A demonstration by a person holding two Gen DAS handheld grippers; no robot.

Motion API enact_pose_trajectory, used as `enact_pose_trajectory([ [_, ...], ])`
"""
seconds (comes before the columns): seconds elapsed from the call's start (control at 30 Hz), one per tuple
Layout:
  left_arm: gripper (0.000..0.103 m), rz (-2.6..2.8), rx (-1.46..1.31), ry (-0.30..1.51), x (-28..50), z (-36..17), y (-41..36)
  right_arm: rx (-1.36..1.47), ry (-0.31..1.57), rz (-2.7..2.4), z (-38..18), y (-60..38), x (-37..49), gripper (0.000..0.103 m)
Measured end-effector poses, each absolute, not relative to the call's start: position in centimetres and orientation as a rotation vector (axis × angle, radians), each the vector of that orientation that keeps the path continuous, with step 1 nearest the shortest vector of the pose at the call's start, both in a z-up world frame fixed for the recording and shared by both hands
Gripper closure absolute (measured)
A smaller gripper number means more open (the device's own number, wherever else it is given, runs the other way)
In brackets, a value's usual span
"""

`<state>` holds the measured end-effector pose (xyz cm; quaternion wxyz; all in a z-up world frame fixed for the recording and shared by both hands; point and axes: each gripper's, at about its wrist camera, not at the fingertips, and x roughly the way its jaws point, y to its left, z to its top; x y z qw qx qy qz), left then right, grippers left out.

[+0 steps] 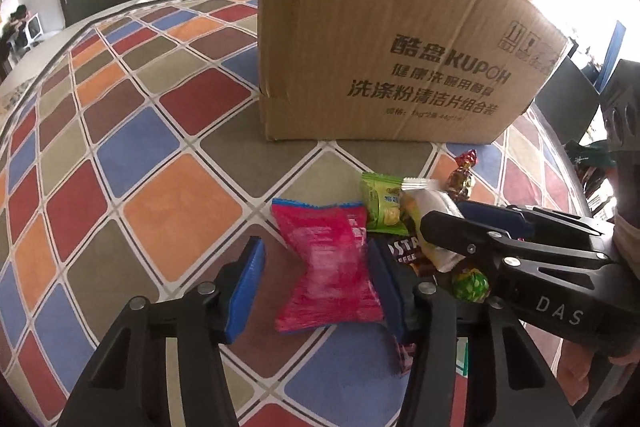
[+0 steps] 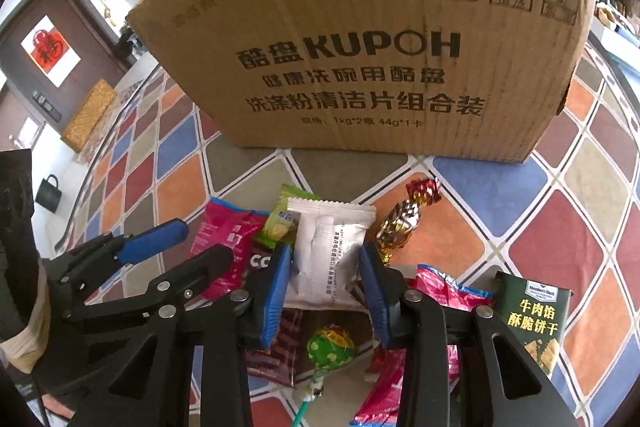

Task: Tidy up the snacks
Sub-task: 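Grasp the pink packet with the left tool while the right tool grasps the white packet, then carry both packets over the box and open both tools to release them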

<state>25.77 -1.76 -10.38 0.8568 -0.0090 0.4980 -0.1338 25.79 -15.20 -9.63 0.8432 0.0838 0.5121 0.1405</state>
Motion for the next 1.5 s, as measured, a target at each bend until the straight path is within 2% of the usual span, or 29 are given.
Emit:
enact_pose_trajectory([
  [0.07, 0.057, -0.283, -0.021, 1.062, 26.1, -10.7, -1.9, 0.181, 1.089, 0.296, -9.8, -15.1, 26.1, 0.065],
  [0.23, 0.062, -0.27, -0.018, 1.076, 26.3, -11.4, -2.0, 0.159, 1.095, 0.291, -10.0, -14.6, 26.3, 0.065],
  [0.53, 0.063, -0.264, -0.033, 1.063, 25.7, -10.8, -1.4, 0.115, 1.089, 0.289, -10.2, -13.6, 26.3, 0.071],
  [0.77, 0.063, -0.256, -0.012, 1.006, 24.5, -8.8, -1.3, 0.143, 1.07, 0.291, -10.0, -13.7, 25.5, 0.071],
  [1.5, 0.063, -0.295, -0.012, 0.723, 21.4, 1.9, -2.0, 0.135, 0.788, 0.282, 0.5, -16.8, 21.6, 0.071],
])
